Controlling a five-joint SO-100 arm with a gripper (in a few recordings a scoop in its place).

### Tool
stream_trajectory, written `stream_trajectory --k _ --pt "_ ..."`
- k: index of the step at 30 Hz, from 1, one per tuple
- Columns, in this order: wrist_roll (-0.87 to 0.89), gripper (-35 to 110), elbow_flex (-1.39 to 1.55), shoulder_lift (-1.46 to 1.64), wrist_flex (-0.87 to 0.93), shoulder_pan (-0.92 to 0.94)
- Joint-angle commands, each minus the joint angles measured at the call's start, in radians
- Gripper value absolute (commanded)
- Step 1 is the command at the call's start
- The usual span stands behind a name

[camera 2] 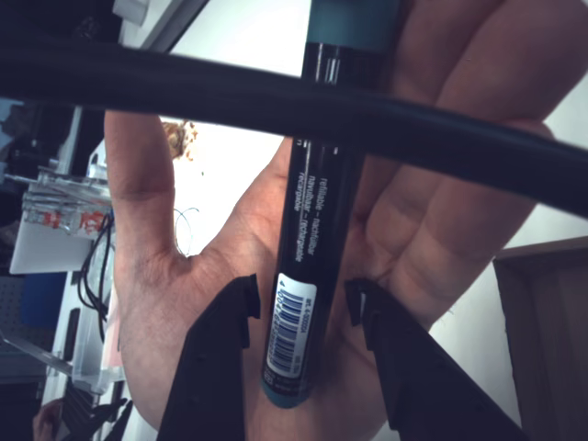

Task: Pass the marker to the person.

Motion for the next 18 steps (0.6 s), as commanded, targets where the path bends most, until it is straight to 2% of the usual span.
stream_trajectory --k 1,8,18 --pt "-0.041 23 0.037 0.058 -0.028 -0.023" --pt "-0.046 25 0.175 0.123 -0.058 -0.032" --pt "-0.003 28 0.321 0.341 0.058 -0.028"
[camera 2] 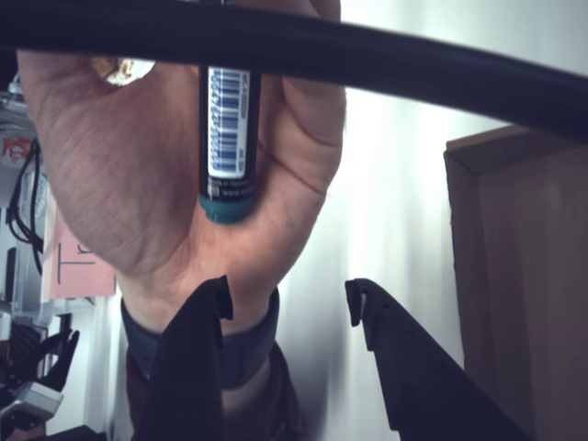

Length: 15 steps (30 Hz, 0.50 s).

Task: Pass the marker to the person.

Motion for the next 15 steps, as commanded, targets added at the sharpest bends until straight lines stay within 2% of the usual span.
stream_trajectory --k 1,8,15 --pt "0.005 28 0.02 0.16 0.035 0.002" --pt "-0.008 28 0.064 0.328 0.129 0.014" --pt "-0.046 27 0.103 0.385 0.12 0.058"
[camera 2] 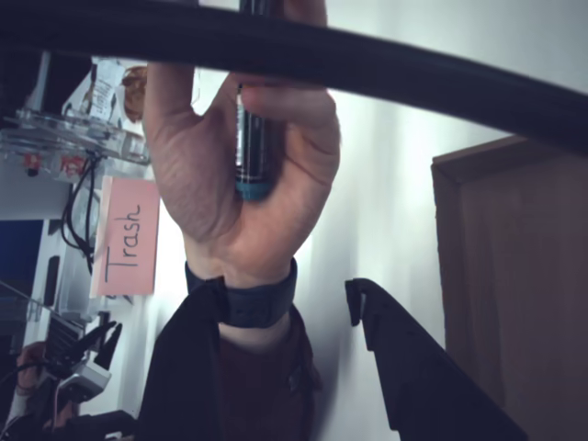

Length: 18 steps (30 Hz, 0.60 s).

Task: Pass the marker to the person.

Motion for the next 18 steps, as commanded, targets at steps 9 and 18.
stream_trajectory --k 9,18 --pt "-0.037 27 0.0 0.075 0.0 0.017" --pt "-0.043 27 -0.003 0.083 0.002 0.023"
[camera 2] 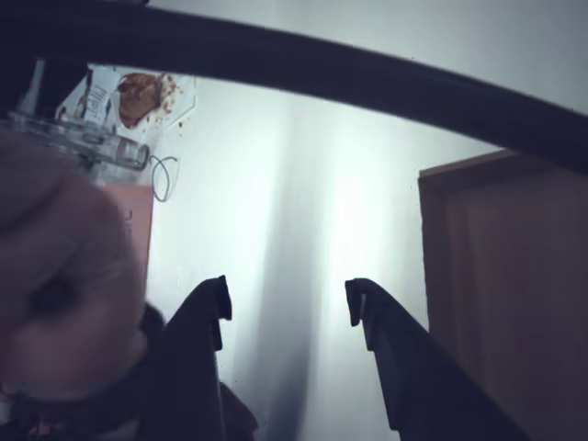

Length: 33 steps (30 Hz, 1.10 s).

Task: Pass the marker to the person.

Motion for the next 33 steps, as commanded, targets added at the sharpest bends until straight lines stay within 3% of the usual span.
stream_trajectory --k 1,33 --pt "-0.012 26 -0.014 0.061 0.002 0.009" --pt "-0.015 28 -0.029 0.035 0.005 0.038"
